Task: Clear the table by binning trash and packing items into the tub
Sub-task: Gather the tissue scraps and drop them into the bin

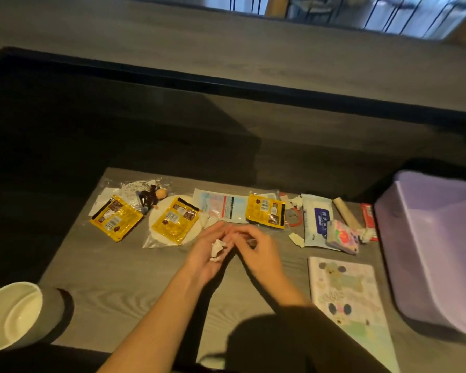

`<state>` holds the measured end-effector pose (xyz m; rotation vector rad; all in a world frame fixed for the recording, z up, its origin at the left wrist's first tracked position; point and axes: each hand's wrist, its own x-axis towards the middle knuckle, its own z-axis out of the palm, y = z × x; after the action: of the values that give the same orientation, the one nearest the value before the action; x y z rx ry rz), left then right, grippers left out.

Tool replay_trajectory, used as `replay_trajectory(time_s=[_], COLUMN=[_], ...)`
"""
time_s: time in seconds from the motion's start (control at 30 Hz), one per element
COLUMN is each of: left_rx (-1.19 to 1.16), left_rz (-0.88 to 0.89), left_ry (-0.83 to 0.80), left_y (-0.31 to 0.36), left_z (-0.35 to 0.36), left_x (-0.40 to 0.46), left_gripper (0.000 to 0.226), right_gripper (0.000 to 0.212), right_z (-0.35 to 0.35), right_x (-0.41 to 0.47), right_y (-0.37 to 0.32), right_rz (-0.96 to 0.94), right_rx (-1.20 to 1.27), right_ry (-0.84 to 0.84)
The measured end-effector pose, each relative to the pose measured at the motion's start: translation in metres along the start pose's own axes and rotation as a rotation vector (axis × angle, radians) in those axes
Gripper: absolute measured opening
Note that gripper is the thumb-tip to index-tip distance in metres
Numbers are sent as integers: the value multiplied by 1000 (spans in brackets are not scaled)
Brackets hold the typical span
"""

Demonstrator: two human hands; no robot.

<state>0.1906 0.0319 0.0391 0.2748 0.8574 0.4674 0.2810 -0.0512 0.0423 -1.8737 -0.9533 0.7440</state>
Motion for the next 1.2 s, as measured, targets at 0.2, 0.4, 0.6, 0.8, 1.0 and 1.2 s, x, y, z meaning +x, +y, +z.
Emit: replay_trajectory(time_s=[0.2,0.4,0.6,0.8,1.0,1.2], left_rx=[-20,-18,34,10,-75,-176], left_rz=[-4,-7,-32,-102,-25,142], left_ry=[50,90,104,-9,41,170], left_y=[-26,-40,-55,-65,-50,-3], left_z=[14,22,31,41,17,-10], left_x=[5,10,11,8,8,1], left_gripper=[42,38,35,28,24,35], right_gripper=[26,35,23,20,27,15], right_z=[-70,-83,-83,-59,-20,6], right_x=[13,13,19,1,4,27], right_y=[59,83,75,30,8,-1], right_rz=[123,-2,27,50,8,-9], right_rx=[-747,-937,-896,-214,-68,-153], right_ry=[218,-6,16,-58,-246,-140])
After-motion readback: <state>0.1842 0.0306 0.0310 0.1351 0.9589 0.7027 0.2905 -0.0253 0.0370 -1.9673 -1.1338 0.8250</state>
